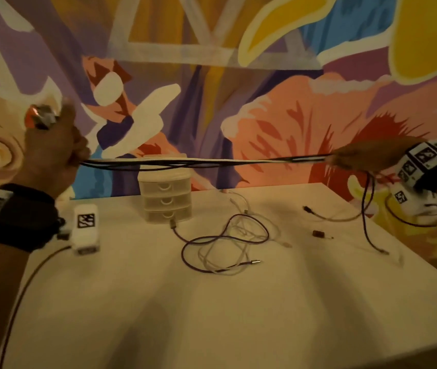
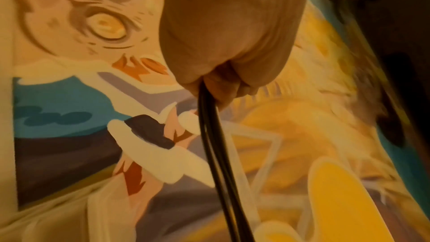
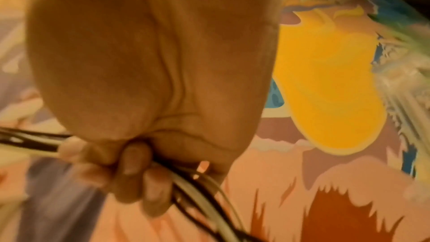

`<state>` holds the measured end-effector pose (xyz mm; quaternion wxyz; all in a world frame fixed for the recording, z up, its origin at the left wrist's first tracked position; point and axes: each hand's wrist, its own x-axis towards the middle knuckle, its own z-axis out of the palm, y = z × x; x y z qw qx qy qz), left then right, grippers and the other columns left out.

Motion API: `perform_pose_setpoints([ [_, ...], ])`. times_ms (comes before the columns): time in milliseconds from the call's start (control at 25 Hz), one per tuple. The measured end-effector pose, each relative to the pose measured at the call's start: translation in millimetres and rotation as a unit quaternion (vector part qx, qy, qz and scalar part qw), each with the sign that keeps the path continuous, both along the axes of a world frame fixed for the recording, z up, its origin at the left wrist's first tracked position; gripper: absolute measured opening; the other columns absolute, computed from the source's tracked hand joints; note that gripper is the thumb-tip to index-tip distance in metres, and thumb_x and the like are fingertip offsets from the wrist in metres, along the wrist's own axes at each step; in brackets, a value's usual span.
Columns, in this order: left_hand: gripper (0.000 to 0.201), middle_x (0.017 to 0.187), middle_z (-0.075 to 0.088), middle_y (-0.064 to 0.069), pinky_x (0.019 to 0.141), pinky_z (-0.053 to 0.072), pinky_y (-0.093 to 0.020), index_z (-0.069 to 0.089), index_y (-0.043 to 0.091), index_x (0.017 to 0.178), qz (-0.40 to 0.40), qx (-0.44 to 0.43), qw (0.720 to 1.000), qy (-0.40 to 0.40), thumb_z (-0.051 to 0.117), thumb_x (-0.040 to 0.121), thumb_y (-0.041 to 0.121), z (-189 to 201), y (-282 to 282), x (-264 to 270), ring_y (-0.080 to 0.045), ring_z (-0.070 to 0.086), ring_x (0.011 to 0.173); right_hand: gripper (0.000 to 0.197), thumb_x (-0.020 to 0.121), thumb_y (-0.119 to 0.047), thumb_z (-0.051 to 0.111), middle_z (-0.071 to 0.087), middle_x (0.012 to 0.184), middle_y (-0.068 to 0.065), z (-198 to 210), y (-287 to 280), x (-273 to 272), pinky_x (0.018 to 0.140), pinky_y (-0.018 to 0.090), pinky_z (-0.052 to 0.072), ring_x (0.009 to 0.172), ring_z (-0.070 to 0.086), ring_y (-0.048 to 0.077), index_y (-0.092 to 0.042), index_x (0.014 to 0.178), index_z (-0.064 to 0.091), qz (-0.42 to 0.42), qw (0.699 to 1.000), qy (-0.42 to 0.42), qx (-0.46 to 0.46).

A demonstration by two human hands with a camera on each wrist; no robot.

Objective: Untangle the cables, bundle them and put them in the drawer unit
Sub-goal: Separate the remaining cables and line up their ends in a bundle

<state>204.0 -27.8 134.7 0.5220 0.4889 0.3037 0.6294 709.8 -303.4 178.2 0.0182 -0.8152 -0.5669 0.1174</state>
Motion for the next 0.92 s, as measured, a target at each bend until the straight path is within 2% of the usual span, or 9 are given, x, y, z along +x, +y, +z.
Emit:
perform_pose_setpoints([
  [80, 0.046, 0.055, 0.029, 0.009, 0.045, 0.028, -0.02, 0.04, 0.029, 0.07, -0.057, 0.014, 0.998, -0.004, 0.063, 0.105, 0.049, -13, -28, 37, -0.007, 0.027, 0.047, 0.084, 0.095, -0.081, 0.033, 0.067, 0.104, 0.014, 12, -1, 14, 0.087, 0.043, 0.048, 0.095, 0.065, 0.033, -0.01, 0.127, 0.064, -0.041, 0.994, -0.084, 0.065],
  [200, 0.047, 0.053, 0.03, 0.01, 0.044, 0.026, -0.021, 0.047, 0.03, 0.065, -0.131, -0.015, 0.991, -0.015, 0.061, 0.106, 0.047, -44, -64, 84, -0.006, 0.027, 0.045, 0.112, 0.067, -0.105, 0.009, 0.068, 0.087, 0.014, -5, 11, 123, 0.08, 0.044, 0.051, 0.078, 0.067, 0.035, -0.018, 0.11, 0.066, -0.087, 0.986, -0.13, 0.055],
  [320, 0.047, 0.056, 0.026, 0.007, 0.042, 0.023, -0.021, 0.045, 0.03, 0.064, -0.167, -0.09, 0.981, -0.027, 0.064, 0.105, 0.045, -87, -75, 106, -0.006, 0.024, 0.046, 0.127, 0.044, -0.117, 0.027, 0.058, 0.153, 0.003, -75, 29, 152, 0.119, 0.054, 0.04, 0.141, 0.055, 0.032, -0.045, 0.142, 0.058, -0.058, 0.98, -0.085, -0.171],
  [360, 0.044, 0.057, 0.025, 0.007, 0.04, 0.022, -0.021, 0.045, 0.029, 0.067, -0.171, -0.119, 0.978, -0.028, 0.065, 0.104, 0.042, -104, -74, 107, -0.006, 0.023, 0.045, 0.123, 0.052, -0.111, 0.047, 0.045, 0.163, -0.004, -94, 33, 116, 0.125, 0.05, 0.033, 0.15, 0.044, 0.028, -0.04, 0.152, 0.05, -0.074, 0.974, -0.074, -0.203],
  [440, 0.038, 0.058, 0.025, 0.007, 0.038, 0.021, -0.02, 0.046, 0.027, 0.074, -0.179, -0.171, 0.969, -0.024, 0.065, 0.105, 0.038, -131, -72, 105, -0.005, 0.022, 0.044, 0.088, 0.083, -0.061, 0.081, 0.041, 0.162, -0.012, -121, 44, 17, 0.121, 0.038, 0.038, 0.149, 0.044, 0.018, -0.037, 0.157, 0.04, -0.071, 0.964, 0.017, -0.256],
  [520, 0.035, 0.057, 0.027, 0.008, 0.039, 0.019, -0.019, 0.047, 0.026, 0.076, -0.178, -0.205, 0.962, -0.015, 0.066, 0.105, 0.034, -152, -71, 104, -0.004, 0.022, 0.044, 0.059, 0.095, -0.032, 0.079, 0.057, 0.145, -0.017, -144, 68, -45, 0.106, 0.026, 0.049, 0.134, 0.058, 0.009, -0.037, 0.146, 0.051, 0.017, 0.978, 0.118, -0.168],
  [640, 0.037, 0.055, 0.03, 0.009, 0.041, 0.018, -0.021, 0.047, 0.025, 0.074, -0.175, -0.219, 0.96, 0.006, 0.069, 0.103, 0.033, -167, -68, 109, -0.005, 0.022, 0.044, 0.022, 0.102, -0.031, 0.068, 0.07, 0.121, -0.015, -168, 107, -81, 0.091, 0.02, 0.05, 0.108, 0.068, 0.007, -0.03, 0.123, 0.07, 0.115, 0.99, 0.086, 0.006],
  [720, 0.039, 0.055, 0.028, 0.01, 0.041, 0.017, -0.021, 0.046, 0.027, 0.073, -0.188, -0.222, 0.957, 0.016, 0.07, 0.102, 0.035, -175, -61, 107, -0.005, 0.02, 0.045, 0.018, 0.103, -0.024, 0.063, 0.073, 0.121, -0.006, -184, 131, -82, 0.085, 0.021, 0.049, 0.106, 0.068, 0.015, -0.022, 0.118, 0.073, 0.07, 0.994, 0.055, 0.062],
  [920, 0.042, 0.057, 0.024, 0.008, 0.039, 0.018, -0.021, 0.044, 0.026, 0.071, -0.231, -0.238, 0.943, 0.041, 0.066, 0.105, 0.035, -200, -47, 99, -0.006, 0.018, 0.046, 0.047, 0.107, -0.023, 0.053, 0.043, 0.155, 0.023, -221, 152, -59, 0.117, 0.043, 0.039, 0.144, 0.046, 0.039, -0.004, 0.148, 0.044, -0.092, 0.989, -0.102, -0.06],
])
